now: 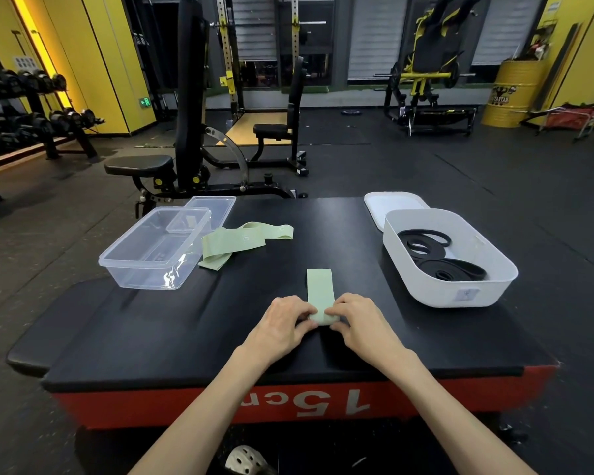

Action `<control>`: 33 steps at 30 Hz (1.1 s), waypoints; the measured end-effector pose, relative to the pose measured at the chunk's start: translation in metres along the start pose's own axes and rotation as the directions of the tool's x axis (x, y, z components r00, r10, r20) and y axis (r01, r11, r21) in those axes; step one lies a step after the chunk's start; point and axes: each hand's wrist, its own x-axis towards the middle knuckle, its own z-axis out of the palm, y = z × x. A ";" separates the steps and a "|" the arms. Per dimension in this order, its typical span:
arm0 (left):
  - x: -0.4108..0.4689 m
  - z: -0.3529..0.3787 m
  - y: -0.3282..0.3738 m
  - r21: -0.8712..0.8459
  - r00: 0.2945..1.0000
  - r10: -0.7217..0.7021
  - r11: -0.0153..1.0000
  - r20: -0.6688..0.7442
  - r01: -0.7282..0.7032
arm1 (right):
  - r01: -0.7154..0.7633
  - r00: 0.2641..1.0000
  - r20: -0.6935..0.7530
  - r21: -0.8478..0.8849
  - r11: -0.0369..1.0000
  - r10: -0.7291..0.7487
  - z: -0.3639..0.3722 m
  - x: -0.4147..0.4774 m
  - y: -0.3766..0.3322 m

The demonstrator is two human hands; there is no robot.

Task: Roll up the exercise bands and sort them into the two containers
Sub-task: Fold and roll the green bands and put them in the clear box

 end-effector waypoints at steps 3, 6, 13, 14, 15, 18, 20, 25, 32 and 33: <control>0.000 0.000 0.000 -0.004 1.000 -0.011 1.000 0.016 0.011 | -0.006 1.000 0.003 -0.010 1.000 0.006 0.000 0.001 -0.002; 0.001 0.000 0.002 0.025 1.000 -0.001 1.000 0.020 0.001 | 0.003 1.000 0.007 -0.026 1.000 -0.003 0.001 0.001 -0.002; -0.017 -0.005 0.006 0.011 0.997 0.052 0.999 0.062 -0.052 | 0.085 0.996 0.016 -0.037 0.996 -0.084 0.005 -0.018 -0.001; -0.019 -0.005 0.006 0.005 0.996 0.057 0.998 0.067 -0.058 | 0.089 0.996 0.018 -0.031 0.996 -0.089 0.005 -0.021 -0.001; -0.021 -0.004 0.006 -0.004 0.996 0.061 0.998 0.067 -0.061 | 0.091 0.996 0.022 -0.027 0.995 -0.090 0.005 -0.022 -0.001; -0.019 -0.006 0.006 -0.011 0.996 0.050 0.999 0.076 -0.049 | 0.069 0.997 0.040 -0.017 0.997 -0.069 0.001 -0.021 -0.005; -0.016 -0.007 0.006 -0.008 0.996 0.058 0.998 0.073 -0.058 | 0.045 0.997 0.063 -0.011 0.999 -0.044 -0.002 -0.018 -0.007; -0.018 -0.005 0.009 -0.042 0.995 0.097 0.994 -0.034 -0.099 | 0.010 0.997 0.082 0.003 1.000 -0.011 -0.005 -0.010 -0.007; -0.018 -0.005 0.010 -0.043 0.996 0.076 0.996 -0.045 -0.078 | -0.020 0.996 0.083 -0.076 0.997 0.026 -0.005 -0.010 -0.007; -0.018 -0.005 0.011 -0.049 0.996 0.068 0.996 -0.049 -0.071 | -0.018 0.998 0.065 -0.080 0.997 0.023 -0.004 -0.012 -0.008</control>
